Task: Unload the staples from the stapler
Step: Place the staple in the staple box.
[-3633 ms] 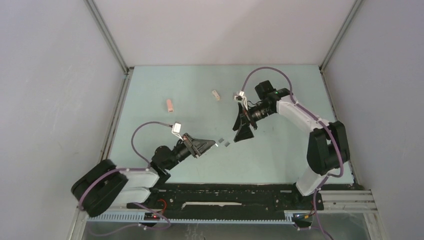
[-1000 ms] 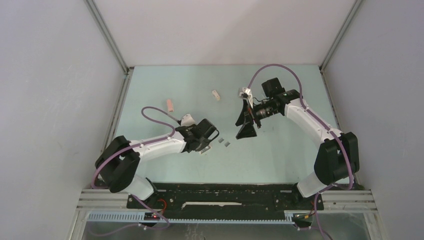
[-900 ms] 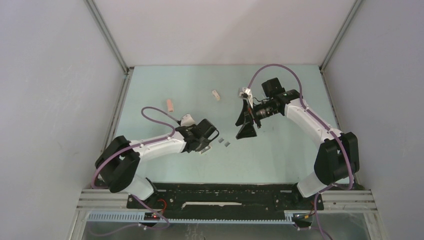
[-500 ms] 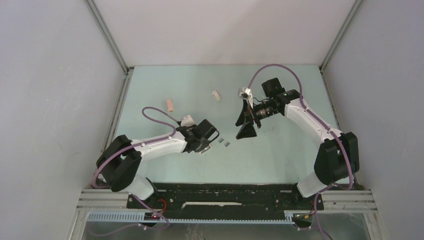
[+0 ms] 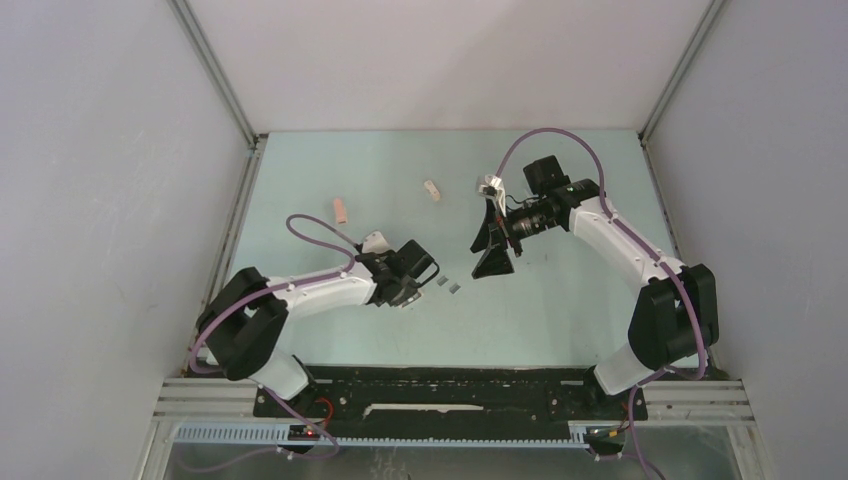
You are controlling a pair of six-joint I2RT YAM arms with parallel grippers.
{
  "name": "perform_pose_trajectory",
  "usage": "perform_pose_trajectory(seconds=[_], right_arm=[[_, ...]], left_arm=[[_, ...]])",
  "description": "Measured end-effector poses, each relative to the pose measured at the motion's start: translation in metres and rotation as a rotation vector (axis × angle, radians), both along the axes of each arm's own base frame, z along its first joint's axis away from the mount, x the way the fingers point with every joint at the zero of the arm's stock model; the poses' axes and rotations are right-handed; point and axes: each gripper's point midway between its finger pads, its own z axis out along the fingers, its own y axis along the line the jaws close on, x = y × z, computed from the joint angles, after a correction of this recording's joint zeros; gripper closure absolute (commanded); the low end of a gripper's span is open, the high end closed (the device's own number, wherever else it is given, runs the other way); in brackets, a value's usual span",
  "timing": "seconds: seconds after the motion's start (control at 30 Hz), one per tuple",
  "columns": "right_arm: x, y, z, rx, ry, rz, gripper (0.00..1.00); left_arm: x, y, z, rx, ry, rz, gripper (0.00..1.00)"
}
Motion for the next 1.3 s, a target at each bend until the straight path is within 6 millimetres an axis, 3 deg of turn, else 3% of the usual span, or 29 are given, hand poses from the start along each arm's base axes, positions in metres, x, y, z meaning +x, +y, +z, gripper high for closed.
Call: perform_pose_trajectory(seconds=[0.63,0.97,1.3], right_arm=[[-0.0015,0.0006,0.0016,0.01,0.007,0.005,0.0],[-0.0008,-0.0002,0.0021,0.013,0.009,0.002,0.0],[-0.0013,-0.0001,0.0025,0.016,0.008,0.005,0.0]], left_arm=[[-0.0015,0.0019,-0.0061,0.014,0.016,0.007,0.82],[-0.0024,0.0026,-0.0094,0.022,0.024,0.006,0.68],[-0.0029,0.003,-0.0082,0.023,0.025,-0.001,0.67]])
